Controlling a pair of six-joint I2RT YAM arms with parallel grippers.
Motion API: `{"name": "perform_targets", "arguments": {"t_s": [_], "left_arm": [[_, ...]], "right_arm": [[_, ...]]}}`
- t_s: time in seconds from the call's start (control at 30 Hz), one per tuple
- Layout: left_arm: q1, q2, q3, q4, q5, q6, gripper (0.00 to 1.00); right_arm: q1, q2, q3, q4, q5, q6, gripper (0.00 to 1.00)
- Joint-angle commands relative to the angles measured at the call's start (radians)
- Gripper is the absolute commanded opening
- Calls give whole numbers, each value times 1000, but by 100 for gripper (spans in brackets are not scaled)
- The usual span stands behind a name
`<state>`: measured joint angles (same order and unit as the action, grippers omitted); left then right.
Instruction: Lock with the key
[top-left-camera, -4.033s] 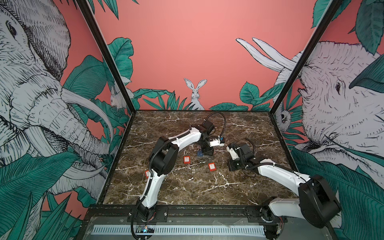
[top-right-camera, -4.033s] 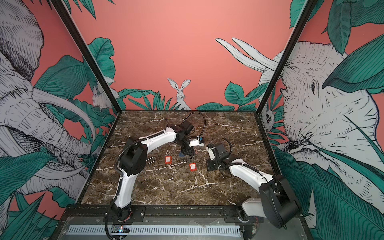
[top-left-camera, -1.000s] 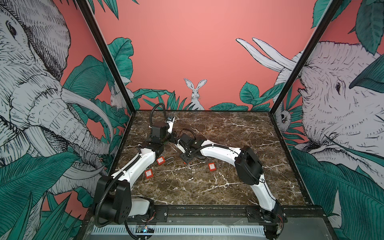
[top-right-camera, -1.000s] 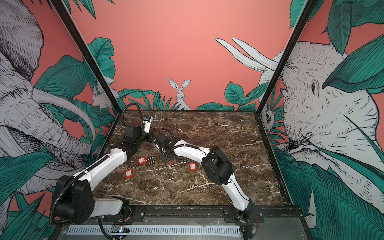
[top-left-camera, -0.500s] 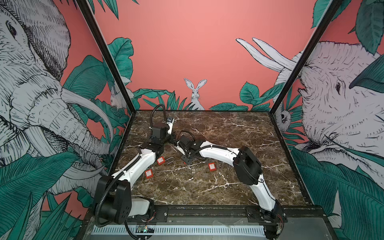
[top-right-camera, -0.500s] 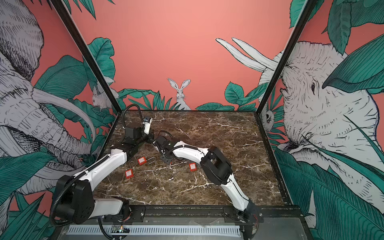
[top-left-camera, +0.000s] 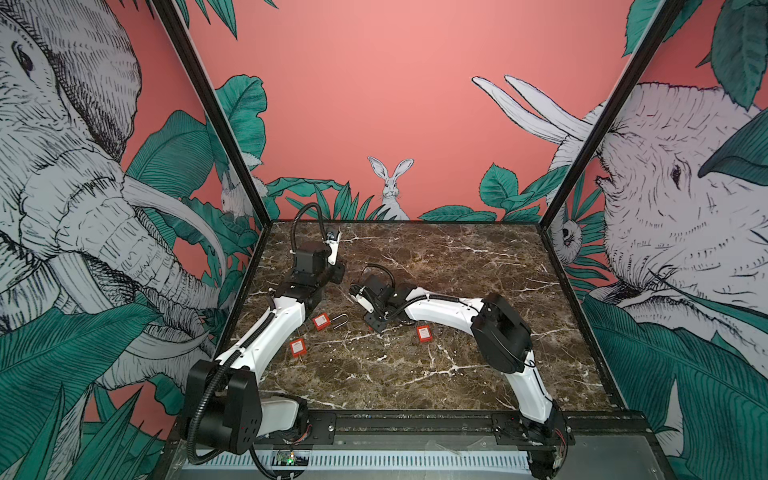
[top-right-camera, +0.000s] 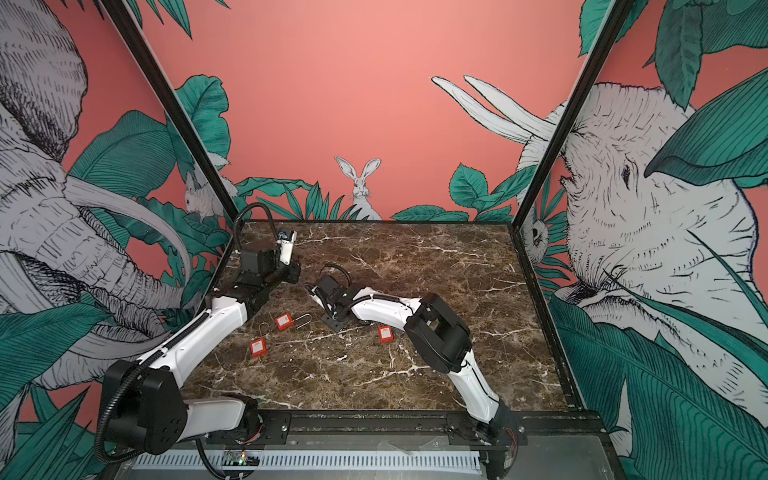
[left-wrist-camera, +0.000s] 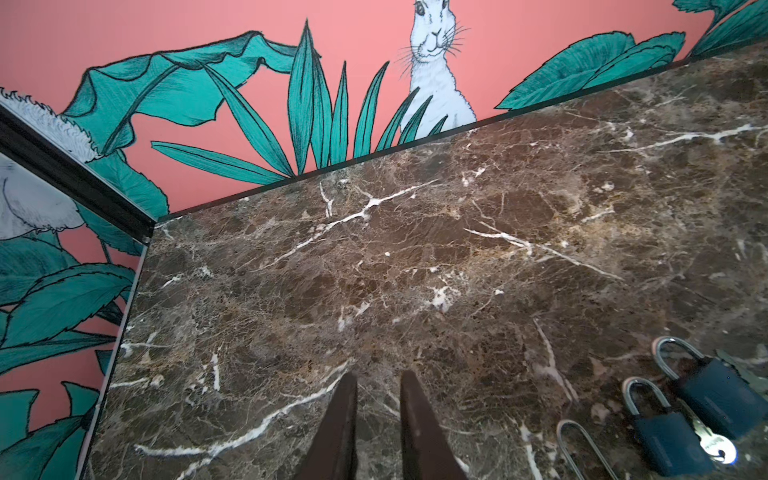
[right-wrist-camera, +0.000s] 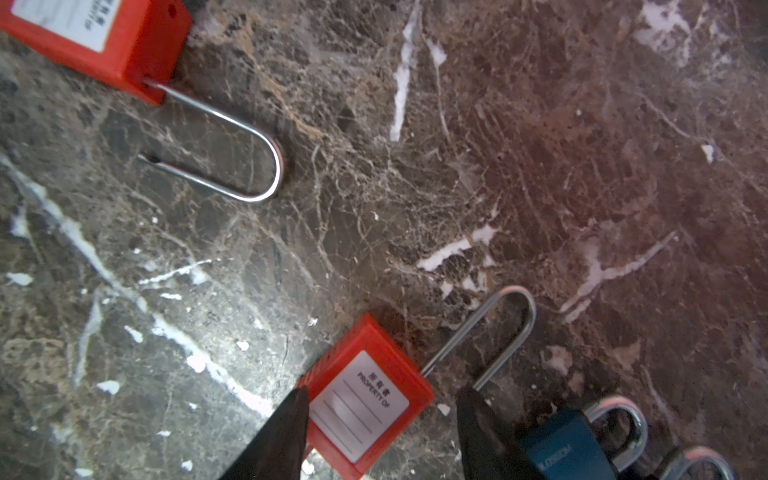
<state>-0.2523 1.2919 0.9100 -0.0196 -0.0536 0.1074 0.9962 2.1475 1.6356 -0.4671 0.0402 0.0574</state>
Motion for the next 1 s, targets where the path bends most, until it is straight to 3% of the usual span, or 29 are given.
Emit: {"name": "perform_targets", "arguments": {"t_s": [0.0, 0.2, 0.53, 0.97], "left_arm": [[23, -36, 29, -38, -13, -2, 22], [80, -31, 37, -68, 24, -61, 22], [82, -18, 23, -64, 44, -78, 23], [82, -20, -2, -62, 49, -88, 23]], "right_arm": [[12, -60, -23, 34, 4, 23, 58], [11, -49, 49, -97, 10, 91, 58], [10, 28, 148, -209, -26, 101, 59], [10, 104, 195, -187, 42, 47, 60]]}}
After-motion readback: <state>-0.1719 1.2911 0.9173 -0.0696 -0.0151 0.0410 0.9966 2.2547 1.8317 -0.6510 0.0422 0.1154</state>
